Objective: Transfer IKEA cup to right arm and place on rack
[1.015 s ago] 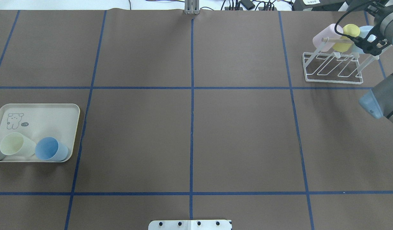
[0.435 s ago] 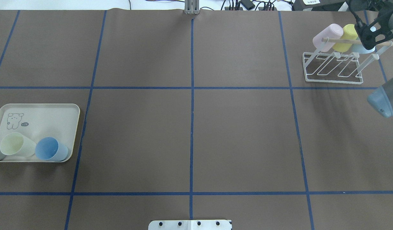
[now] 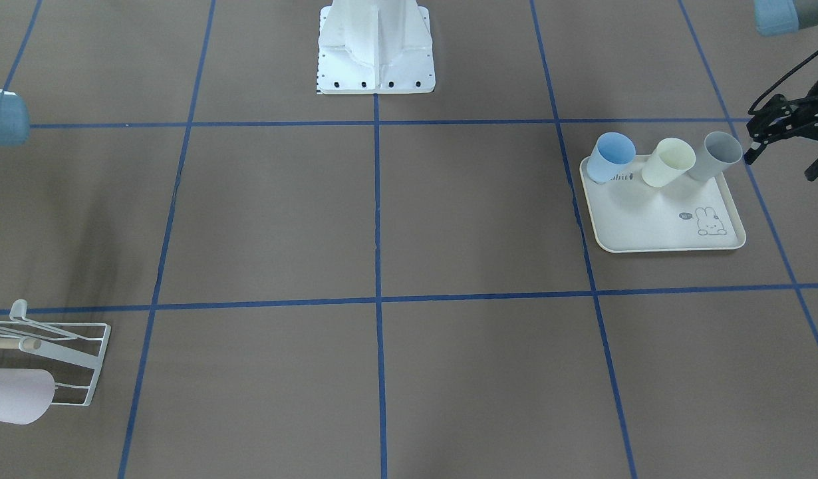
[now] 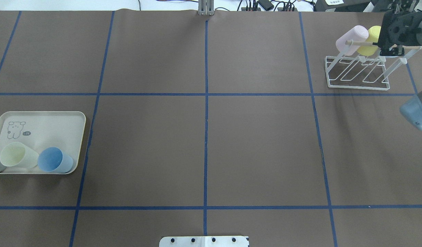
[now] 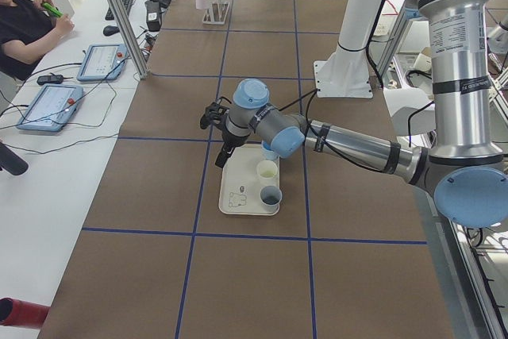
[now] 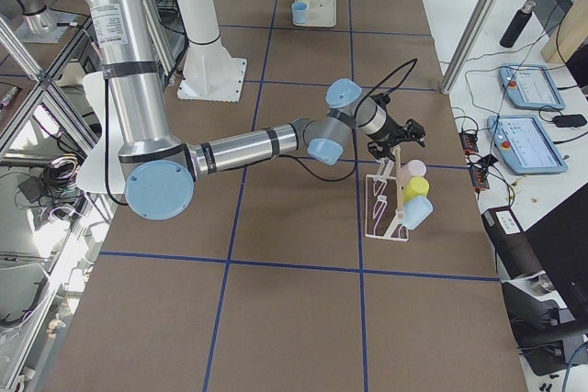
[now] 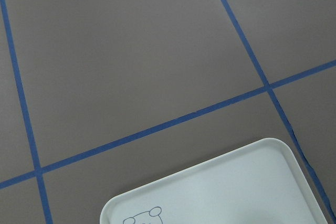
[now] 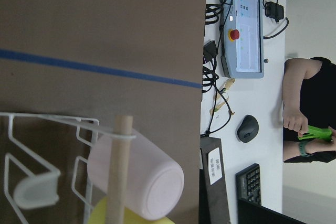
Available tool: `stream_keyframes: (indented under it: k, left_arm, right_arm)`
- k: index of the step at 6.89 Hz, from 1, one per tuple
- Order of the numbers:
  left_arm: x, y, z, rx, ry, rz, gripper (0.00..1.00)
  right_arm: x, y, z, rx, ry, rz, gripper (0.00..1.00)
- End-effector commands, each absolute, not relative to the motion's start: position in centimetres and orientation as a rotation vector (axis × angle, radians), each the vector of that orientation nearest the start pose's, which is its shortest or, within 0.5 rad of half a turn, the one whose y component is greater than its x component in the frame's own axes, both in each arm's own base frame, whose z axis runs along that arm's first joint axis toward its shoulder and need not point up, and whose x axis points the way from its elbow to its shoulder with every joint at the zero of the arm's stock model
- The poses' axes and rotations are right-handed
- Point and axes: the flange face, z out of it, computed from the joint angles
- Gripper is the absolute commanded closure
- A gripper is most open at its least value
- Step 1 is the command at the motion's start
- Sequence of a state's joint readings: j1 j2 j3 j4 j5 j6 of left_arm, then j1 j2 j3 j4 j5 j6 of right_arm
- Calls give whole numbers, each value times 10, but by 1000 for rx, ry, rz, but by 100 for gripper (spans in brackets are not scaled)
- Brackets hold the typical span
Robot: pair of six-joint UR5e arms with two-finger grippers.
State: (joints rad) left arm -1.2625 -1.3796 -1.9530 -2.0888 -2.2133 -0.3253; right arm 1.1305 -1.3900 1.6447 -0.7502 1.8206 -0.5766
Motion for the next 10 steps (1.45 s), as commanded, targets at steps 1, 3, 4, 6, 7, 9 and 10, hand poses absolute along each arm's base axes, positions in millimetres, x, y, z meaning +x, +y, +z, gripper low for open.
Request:
stream_keyframes:
  k: [1,3,4,6,7,9,10]
  left_arm:
    - [44,-392,544,484,769,189,0]
    - [41,-381,561,512,792,65,0]
    - [38,-368,576,508,801,51,0]
    - [54,-352,607,419,792,77,0]
    - [79,-346,625,331,808,65,0]
    - [101,-336,640,256,821,79,0]
    - [100,-334,651,247,816,78,0]
  right_arm:
    - [-168,-551,394,1073,-602,-736,1]
    - [-212,-520,350,967,-739,-662,0]
    - [-230,-499,323,901,-767,-661,0]
    - [-273,-474,303,824,-856,-618,0]
    - [-291,-467,304,833,-833,-623,0]
    - [-297,-464,304,816,-846,-596,0]
    - [-297,-464,305,813,-844,-594,0]
